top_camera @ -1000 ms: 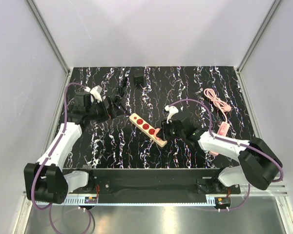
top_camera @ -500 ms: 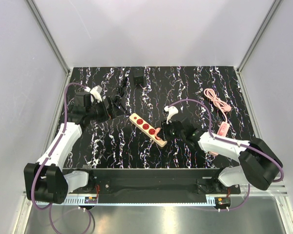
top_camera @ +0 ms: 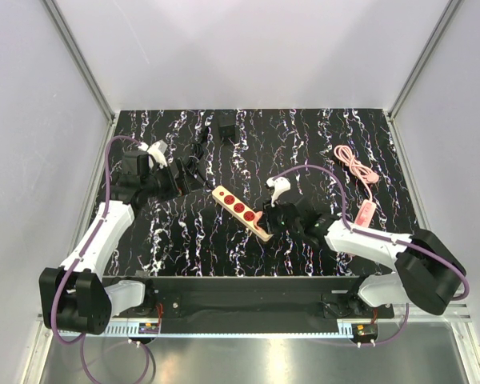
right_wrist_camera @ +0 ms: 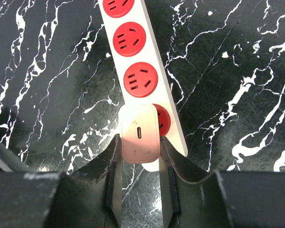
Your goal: Insert the plug
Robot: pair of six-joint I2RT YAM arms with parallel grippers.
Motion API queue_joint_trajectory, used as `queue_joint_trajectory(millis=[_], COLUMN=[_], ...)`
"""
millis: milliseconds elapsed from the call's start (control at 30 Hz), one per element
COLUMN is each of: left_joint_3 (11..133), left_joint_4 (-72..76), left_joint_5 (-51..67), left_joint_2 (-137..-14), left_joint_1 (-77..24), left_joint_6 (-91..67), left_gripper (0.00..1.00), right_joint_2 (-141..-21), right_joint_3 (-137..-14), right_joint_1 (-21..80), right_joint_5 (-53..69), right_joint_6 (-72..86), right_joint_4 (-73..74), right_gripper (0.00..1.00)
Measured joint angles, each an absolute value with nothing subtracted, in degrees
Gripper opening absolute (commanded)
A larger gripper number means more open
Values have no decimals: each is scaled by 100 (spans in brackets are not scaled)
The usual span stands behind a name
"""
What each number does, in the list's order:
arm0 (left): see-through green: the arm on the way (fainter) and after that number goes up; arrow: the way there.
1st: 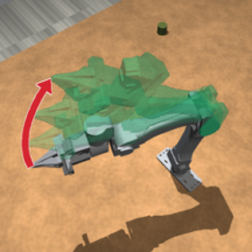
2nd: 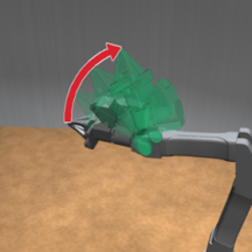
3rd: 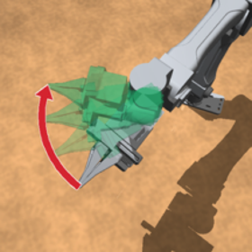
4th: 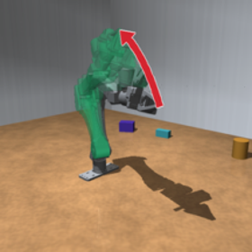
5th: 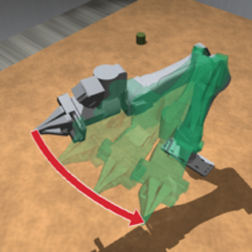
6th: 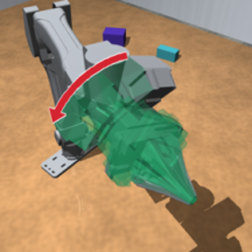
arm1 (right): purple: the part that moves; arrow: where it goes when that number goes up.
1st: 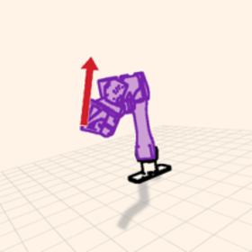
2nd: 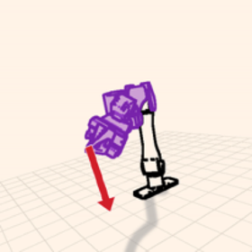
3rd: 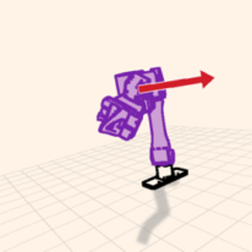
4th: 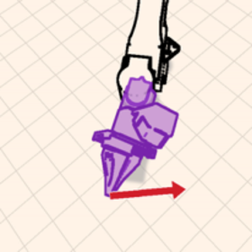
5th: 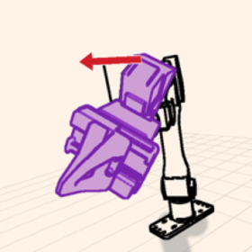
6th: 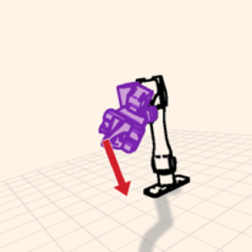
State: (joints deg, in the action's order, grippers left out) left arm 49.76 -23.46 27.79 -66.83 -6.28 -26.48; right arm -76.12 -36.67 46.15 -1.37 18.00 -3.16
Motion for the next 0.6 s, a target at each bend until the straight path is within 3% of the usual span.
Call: queue_joint_trajectory(millis=[600], left_joint_3=[4976], left_joint_4=[-2346], left_joint_5=[2779], left_joint_2=[-6678], left_joint_1=[-628], left_joint_6=[-2648], left_gripper=[99], right_joint_2=[-7754], right_joint_3=[-3769], right_joint_1=[4694], right_joint_5=[-410], right_joint_6=[1833], right_joint_4=[-364], right_gripper=[0])
